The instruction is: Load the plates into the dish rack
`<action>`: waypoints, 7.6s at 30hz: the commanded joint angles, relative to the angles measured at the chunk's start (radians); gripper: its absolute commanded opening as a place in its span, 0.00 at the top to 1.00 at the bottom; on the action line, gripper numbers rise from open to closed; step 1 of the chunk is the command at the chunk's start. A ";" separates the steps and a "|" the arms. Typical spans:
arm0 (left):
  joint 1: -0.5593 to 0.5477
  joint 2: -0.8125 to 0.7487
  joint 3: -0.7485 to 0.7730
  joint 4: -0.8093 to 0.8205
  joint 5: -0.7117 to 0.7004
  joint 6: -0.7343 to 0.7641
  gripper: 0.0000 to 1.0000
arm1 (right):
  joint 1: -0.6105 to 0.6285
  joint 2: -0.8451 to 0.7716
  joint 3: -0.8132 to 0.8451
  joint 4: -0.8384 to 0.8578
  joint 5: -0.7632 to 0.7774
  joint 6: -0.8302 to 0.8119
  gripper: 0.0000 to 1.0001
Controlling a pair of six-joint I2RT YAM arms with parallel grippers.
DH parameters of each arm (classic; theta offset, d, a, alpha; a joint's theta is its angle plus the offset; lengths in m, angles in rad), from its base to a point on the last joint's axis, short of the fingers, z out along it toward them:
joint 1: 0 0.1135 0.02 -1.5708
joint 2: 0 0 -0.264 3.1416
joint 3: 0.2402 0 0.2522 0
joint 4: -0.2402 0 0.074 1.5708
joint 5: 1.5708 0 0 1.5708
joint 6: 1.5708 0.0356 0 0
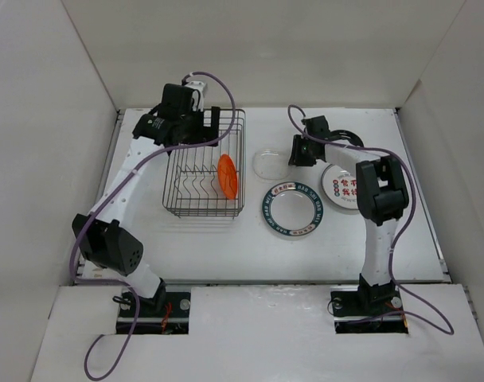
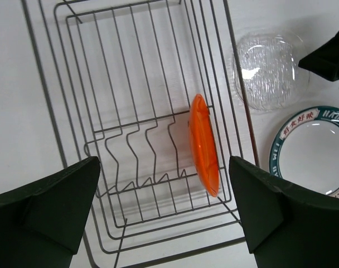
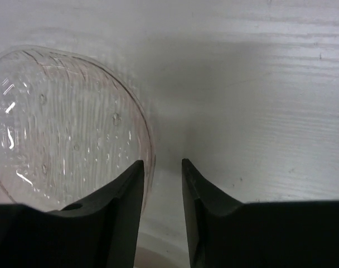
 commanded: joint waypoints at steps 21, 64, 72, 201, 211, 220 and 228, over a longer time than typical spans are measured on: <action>0.088 0.018 0.215 0.015 0.400 0.152 0.00 | -0.040 -0.280 -0.131 0.377 -0.201 0.253 1.00; 0.038 -0.135 0.047 -0.032 -0.279 0.034 1.00 | 0.152 -0.593 -0.256 0.387 -0.088 0.187 0.01; 0.038 -0.159 -0.062 -0.075 -0.415 0.013 1.00 | 0.161 -0.621 -0.265 0.264 -0.018 0.178 0.01; 0.055 -0.146 0.033 -0.109 0.022 0.126 0.01 | -0.600 0.010 0.004 0.117 -0.234 0.113 0.05; 0.055 -0.155 0.042 -0.109 0.013 0.126 0.01 | -0.600 0.062 0.082 -0.009 -0.248 0.113 0.24; 0.055 -0.174 0.042 -0.118 0.013 0.126 0.01 | -0.600 0.102 0.180 -0.139 -0.239 0.113 0.55; 0.055 -0.215 -0.002 -0.107 0.003 0.126 0.01 | -0.600 0.143 0.247 -0.199 -0.230 0.113 0.64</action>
